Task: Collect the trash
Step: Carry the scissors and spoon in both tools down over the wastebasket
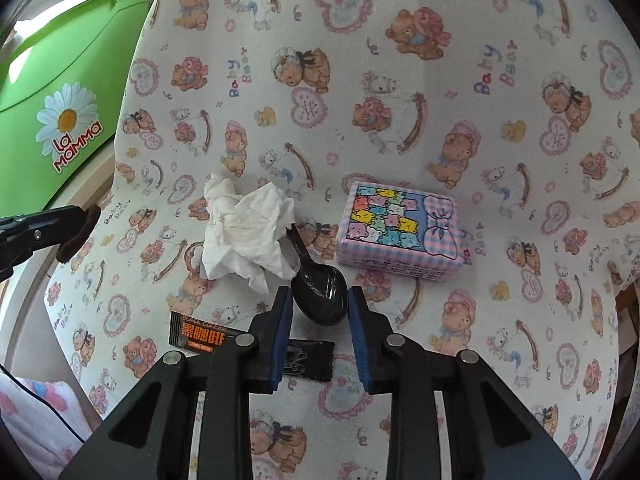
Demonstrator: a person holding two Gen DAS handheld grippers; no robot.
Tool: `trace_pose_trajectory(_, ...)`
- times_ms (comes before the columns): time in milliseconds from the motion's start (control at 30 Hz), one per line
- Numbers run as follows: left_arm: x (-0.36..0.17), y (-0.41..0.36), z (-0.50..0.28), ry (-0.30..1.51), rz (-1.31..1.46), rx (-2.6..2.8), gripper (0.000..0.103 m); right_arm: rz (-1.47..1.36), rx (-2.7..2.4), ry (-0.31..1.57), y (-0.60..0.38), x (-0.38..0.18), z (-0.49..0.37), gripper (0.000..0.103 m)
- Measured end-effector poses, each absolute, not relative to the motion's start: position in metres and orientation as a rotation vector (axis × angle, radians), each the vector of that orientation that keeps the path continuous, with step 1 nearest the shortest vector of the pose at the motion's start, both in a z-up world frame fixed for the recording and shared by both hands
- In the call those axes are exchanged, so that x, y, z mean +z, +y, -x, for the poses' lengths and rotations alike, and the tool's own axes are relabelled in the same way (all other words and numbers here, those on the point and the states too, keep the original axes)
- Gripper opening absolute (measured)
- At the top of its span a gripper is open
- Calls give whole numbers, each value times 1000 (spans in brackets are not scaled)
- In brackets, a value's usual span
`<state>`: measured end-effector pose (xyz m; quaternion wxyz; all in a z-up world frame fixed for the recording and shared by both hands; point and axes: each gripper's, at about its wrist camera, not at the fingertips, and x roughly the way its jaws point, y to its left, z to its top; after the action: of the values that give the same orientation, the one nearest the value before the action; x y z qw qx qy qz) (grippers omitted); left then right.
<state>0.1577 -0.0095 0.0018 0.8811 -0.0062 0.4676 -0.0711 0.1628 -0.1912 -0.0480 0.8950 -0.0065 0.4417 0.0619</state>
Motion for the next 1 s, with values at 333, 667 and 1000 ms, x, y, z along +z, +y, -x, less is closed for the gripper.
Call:
trace_pose_trajectory(333,9,-7,-140,907,47,-173,4,-64,6,870,-225,-21,-121,30)
trace_pose_trajectory(667,12,-22,-111,884,11,-204,4,-135,72,792,-229,20,-69,30)
trace_pose_trajectory(1000,16,-33,-58,836,-23,-261,4,-216,108,792,-233,25,2,30)
